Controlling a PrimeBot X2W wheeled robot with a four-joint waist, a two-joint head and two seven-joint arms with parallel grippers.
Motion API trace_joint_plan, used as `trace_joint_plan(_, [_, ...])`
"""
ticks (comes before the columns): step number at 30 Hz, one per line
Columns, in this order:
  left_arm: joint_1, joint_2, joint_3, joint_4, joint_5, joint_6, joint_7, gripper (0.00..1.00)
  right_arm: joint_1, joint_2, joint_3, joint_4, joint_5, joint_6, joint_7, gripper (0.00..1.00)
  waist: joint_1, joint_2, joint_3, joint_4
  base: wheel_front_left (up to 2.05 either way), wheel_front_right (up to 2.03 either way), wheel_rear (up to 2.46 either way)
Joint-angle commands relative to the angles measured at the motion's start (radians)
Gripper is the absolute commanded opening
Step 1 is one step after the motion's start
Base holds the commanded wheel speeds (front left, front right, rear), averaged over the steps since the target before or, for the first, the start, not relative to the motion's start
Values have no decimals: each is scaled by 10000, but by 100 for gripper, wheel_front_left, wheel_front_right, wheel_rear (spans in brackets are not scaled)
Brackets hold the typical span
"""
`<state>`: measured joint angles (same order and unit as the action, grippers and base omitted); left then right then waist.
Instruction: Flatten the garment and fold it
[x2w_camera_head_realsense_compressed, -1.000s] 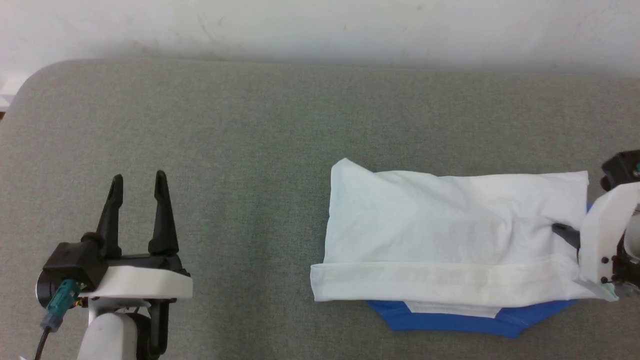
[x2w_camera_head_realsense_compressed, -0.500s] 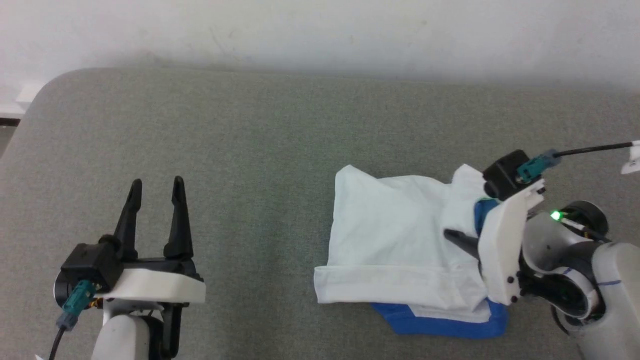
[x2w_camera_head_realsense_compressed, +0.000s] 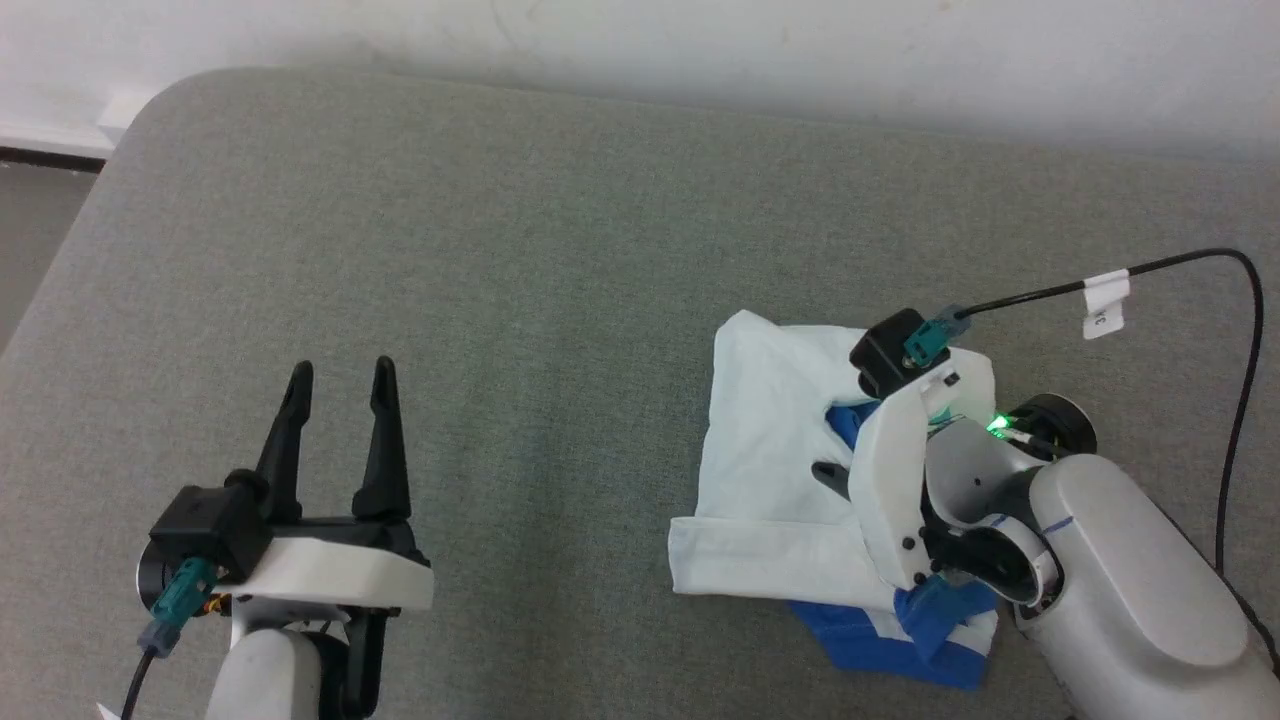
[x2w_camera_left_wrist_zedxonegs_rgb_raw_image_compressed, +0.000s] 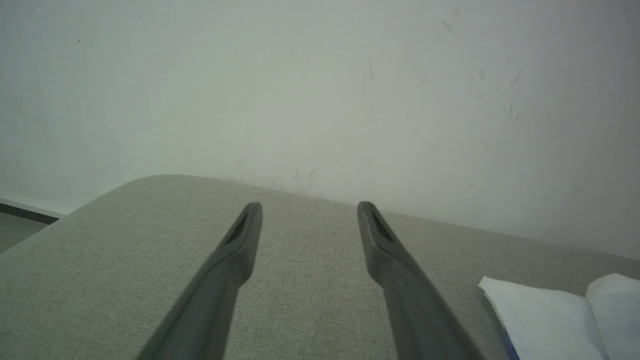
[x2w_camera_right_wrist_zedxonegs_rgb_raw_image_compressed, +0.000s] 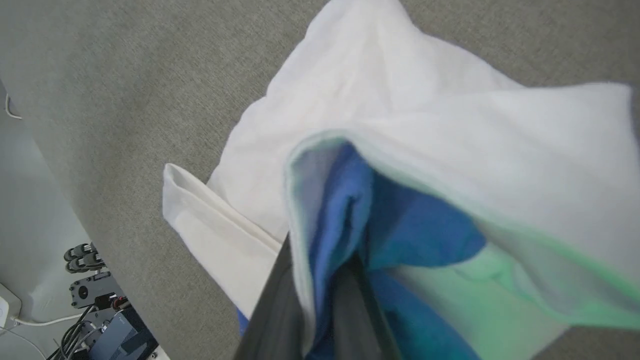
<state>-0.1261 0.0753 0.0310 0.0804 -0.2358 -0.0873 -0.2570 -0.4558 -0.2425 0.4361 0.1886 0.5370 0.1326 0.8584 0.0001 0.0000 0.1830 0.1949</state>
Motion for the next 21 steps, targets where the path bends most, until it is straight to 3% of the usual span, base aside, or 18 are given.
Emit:
trace_joint_plan(1, [-121,-29,-11,16,25,-79,-47,100,-130,23,55,111,-66,-19,-76,0,-1,0,190,182,0,0,0])
trace_joint_plan(6, [-185,-78,38,59,45,-109,-47,100,-451,109,570,1105,-264,-19,-569,0,-1,0,272,234,0,0,0])
trace_joint_plan(7, [-188,-86,50,72,48,-116,-47,100,-507,163,656,1183,-220,-19,-708,7,-1,0,268,229,0,0,0])
trace_joint_plan(8, [-193,-94,59,85,54,-122,-47,100,-561,223,704,1226,-140,-19,-861,48,-1,0,262,215,0,0,0])
trace_joint_plan(9, [-197,-101,67,96,65,-128,-47,100,-635,269,765,1229,-93,-19,-1032,100,-1,0,246,186,0,0,0])
trace_joint_plan(21, [-94,-99,191,117,253,-206,-47,100,-1424,215,1643,-154,346,-19,-2001,100,-1,0,-207,-423,0,0,0])
